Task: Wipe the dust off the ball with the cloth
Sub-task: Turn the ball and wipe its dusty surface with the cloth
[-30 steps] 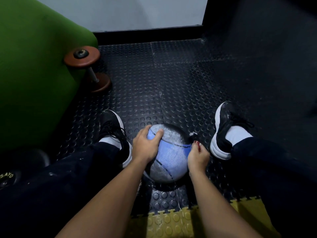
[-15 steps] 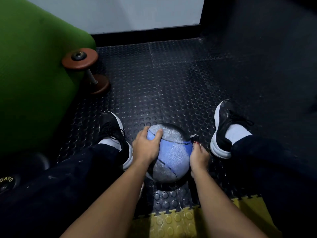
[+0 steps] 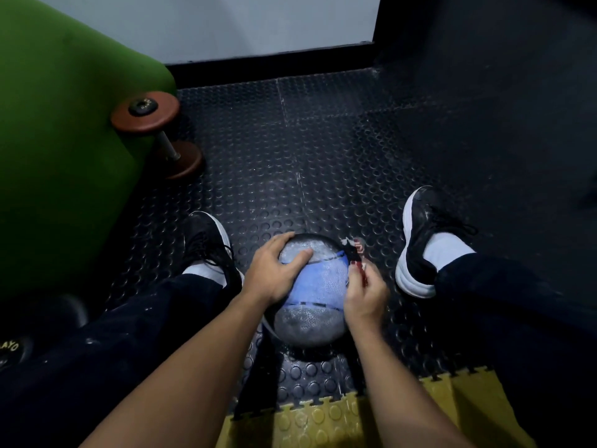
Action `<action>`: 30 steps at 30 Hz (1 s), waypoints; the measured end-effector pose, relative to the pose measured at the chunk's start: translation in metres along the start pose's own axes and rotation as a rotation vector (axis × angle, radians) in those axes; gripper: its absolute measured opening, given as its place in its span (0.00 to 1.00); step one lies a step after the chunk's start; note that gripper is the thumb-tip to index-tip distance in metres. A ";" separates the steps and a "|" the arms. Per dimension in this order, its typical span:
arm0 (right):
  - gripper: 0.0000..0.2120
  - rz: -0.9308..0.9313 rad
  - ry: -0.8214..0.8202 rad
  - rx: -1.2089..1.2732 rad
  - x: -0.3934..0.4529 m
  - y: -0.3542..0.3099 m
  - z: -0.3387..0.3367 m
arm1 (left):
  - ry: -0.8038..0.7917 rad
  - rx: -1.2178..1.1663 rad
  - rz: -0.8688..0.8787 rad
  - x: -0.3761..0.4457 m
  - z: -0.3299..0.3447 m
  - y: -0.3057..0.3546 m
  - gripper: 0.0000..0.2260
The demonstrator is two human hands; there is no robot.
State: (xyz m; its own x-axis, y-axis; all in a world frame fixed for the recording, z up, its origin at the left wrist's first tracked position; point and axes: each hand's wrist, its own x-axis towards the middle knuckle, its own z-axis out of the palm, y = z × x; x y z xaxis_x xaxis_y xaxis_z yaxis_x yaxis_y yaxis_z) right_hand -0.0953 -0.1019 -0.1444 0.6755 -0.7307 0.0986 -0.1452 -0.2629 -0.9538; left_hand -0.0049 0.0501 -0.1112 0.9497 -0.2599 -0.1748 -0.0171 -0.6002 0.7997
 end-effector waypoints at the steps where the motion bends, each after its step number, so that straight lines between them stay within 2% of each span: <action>1: 0.13 -0.014 0.023 0.001 -0.007 0.001 0.002 | 0.004 -0.009 -0.006 0.001 -0.001 0.001 0.35; 2: 0.14 0.010 0.048 -0.003 -0.009 0.002 0.003 | 0.006 -0.013 -0.011 0.000 -0.001 0.003 0.35; 4: 0.15 0.237 0.092 -0.004 0.006 -0.005 0.002 | 0.014 -0.017 -0.019 -0.002 0.000 0.004 0.35; 6: 0.13 0.445 0.043 -0.097 0.026 -0.009 0.002 | 0.031 -0.013 -0.033 -0.004 0.003 0.003 0.35; 8: 0.13 0.322 -0.004 -0.175 0.031 -0.011 0.002 | 0.043 -0.020 -0.052 -0.004 0.005 0.003 0.35; 10: 0.14 0.066 -0.020 -0.135 0.016 -0.012 0.003 | 0.058 -0.035 -0.069 -0.004 0.003 0.004 0.36; 12: 0.14 -0.038 -0.040 -0.088 -0.003 -0.004 0.002 | 0.065 -0.047 -0.065 -0.003 0.000 0.003 0.35; 13: 0.15 -0.009 -0.018 -0.071 -0.005 0.002 0.001 | 0.067 -0.052 -0.056 -0.003 0.000 0.002 0.33; 15: 0.16 0.176 0.039 -0.023 0.006 0.004 0.003 | 0.074 -0.048 -0.045 -0.003 0.002 0.001 0.31; 17: 0.14 0.357 0.027 -0.047 0.027 -0.002 0.004 | 0.082 -0.030 -0.068 -0.004 0.006 0.004 0.34; 18: 0.14 0.391 -0.007 -0.086 0.034 -0.008 0.004 | 0.089 -0.027 -0.089 -0.004 0.007 0.005 0.34; 20: 0.14 0.325 -0.065 -0.111 0.039 -0.015 0.003 | 0.110 -0.041 -0.123 -0.002 0.008 0.007 0.34; 22: 0.12 0.159 -0.094 -0.034 0.027 -0.018 0.002 | 0.131 -0.065 -0.143 -0.001 0.005 0.006 0.32; 24: 0.10 0.073 -0.048 0.023 0.007 -0.012 0.002 | 0.143 -0.075 -0.135 -0.002 0.003 0.004 0.30; 25: 0.11 0.105 0.002 0.011 0.003 -0.003 0.003 | 0.143 -0.077 -0.127 -0.003 0.002 0.002 0.30; 27: 0.13 0.390 0.090 -0.006 0.006 0.014 0.002 | 0.136 -0.075 -0.119 -0.006 0.003 0.000 0.31; 28: 0.14 0.545 0.082 0.000 0.011 0.020 0.002 | 0.135 -0.070 -0.124 -0.007 0.004 -0.001 0.33; 29: 0.14 0.623 0.043 -0.005 0.016 0.021 0.001 | 0.139 -0.062 -0.132 -0.008 0.005 -0.001 0.35; 30: 0.13 0.620 0.006 -0.024 0.022 0.019 0.000 | 0.148 -0.059 -0.144 -0.008 0.007 -0.001 0.36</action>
State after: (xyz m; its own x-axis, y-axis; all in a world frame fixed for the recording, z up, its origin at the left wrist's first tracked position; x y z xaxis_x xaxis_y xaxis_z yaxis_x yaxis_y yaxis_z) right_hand -0.0829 -0.1227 -0.1602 0.4565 -0.7554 -0.4702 -0.5258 0.1972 -0.8274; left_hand -0.0147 0.0474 -0.1144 0.9765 -0.0582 -0.2075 0.1368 -0.5766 0.8055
